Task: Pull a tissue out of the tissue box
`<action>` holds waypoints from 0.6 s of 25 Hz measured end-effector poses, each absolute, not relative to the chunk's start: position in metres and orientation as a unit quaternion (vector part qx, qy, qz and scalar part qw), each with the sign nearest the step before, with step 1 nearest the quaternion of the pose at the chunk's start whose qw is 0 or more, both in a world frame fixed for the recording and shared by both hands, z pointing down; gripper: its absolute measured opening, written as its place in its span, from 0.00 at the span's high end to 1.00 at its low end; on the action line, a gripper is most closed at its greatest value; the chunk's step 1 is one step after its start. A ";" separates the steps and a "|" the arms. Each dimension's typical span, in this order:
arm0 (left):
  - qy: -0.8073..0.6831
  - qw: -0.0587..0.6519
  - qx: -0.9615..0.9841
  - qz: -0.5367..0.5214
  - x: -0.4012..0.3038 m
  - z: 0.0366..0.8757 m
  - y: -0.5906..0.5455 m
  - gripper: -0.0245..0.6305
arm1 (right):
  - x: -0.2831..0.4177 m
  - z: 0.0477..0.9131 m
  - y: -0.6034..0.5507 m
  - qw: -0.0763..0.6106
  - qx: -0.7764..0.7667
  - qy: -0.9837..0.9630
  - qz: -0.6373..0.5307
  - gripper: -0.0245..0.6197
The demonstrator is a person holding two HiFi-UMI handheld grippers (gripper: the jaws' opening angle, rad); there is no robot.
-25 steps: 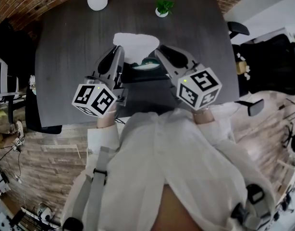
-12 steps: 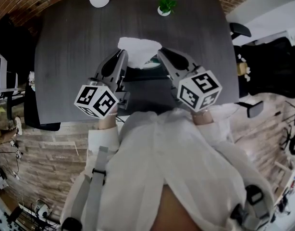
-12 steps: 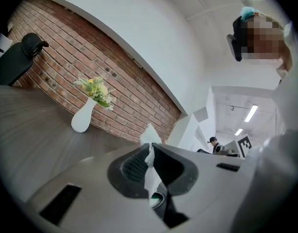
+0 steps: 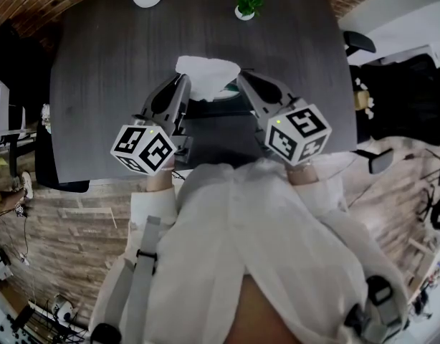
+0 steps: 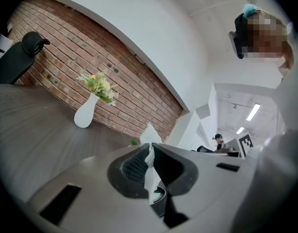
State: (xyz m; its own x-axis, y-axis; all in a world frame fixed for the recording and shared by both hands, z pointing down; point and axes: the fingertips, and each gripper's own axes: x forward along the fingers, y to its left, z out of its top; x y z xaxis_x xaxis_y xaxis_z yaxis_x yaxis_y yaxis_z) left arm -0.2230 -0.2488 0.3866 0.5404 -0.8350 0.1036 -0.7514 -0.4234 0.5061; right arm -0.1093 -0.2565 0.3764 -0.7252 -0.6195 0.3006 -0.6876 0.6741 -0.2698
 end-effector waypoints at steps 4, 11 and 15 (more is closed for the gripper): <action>-0.473 0.255 0.841 -0.067 -0.222 0.392 -0.248 0.94 | -0.111 0.382 -0.255 0.102 0.351 -0.911 0.191 0.95; -0.473 0.258 0.840 -0.060 -0.222 0.396 -0.247 0.94 | -0.112 0.385 -0.253 0.111 0.345 -0.912 0.192 0.95; -0.472 0.259 0.840 -0.064 -0.223 0.394 -0.247 0.94 | -0.111 0.387 -0.252 0.114 0.345 -0.912 0.191 0.95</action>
State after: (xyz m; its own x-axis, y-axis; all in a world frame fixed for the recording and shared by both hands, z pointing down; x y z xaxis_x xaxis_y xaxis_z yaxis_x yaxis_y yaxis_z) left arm -0.2229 -0.2474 0.3942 0.5457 -0.8266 0.1378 -0.7605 -0.4195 0.4956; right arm -0.1113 -0.2518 0.3873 -0.7361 -0.5857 0.3392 -0.6727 0.6886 -0.2708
